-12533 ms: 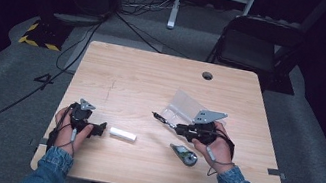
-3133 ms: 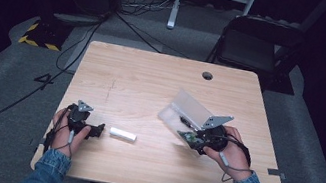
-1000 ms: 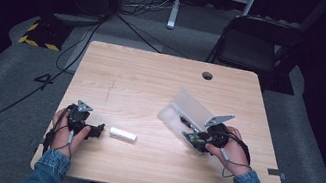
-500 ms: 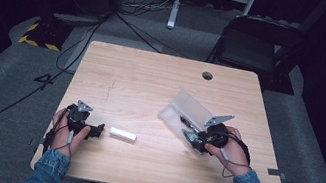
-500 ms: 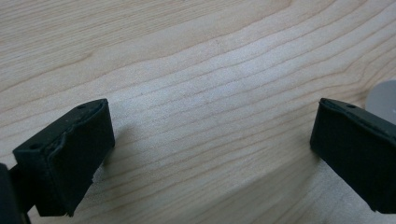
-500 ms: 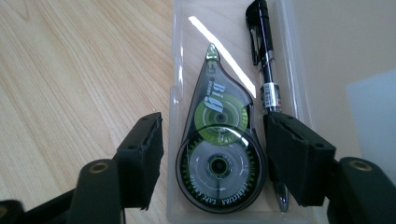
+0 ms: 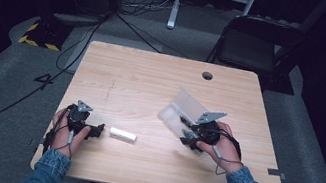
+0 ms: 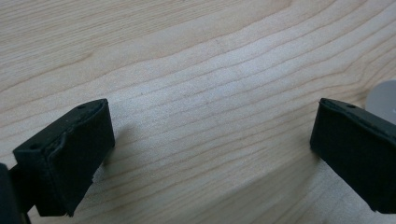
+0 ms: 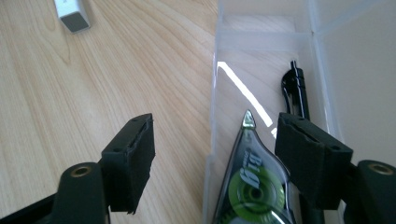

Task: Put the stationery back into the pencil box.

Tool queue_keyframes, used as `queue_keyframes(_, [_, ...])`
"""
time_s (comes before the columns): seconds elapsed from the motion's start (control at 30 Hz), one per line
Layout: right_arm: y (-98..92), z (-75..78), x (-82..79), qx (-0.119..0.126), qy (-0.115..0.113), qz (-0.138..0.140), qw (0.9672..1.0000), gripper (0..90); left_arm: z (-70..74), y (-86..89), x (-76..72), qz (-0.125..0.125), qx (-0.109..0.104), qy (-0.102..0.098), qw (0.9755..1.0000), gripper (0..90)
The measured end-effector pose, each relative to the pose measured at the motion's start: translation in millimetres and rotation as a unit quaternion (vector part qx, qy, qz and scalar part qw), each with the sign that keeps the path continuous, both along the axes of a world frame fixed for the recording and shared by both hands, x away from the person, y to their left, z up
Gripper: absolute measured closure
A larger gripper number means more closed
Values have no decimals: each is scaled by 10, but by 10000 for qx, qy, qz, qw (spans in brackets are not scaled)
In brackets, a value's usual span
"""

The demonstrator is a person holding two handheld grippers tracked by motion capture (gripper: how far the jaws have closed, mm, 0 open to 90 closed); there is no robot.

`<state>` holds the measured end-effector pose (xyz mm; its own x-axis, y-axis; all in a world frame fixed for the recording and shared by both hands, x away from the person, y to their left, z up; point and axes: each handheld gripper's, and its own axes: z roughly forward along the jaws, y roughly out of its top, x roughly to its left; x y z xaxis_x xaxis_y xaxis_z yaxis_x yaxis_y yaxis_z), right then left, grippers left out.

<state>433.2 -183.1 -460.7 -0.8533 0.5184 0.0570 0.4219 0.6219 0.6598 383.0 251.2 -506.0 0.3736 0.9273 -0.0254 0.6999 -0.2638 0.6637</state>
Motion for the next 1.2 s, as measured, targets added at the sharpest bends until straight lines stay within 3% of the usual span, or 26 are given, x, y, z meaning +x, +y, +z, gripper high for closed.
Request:
queue_keyframes(0.53, [137,-218,87,-92,182,111,9997,282,0,-1,0,3,-6,1,10000,0])
queue_keyframes(1.2, [65,-199,-22,-256,396,190,9987,308,0,0,0,-2,-2,2,10000,0])
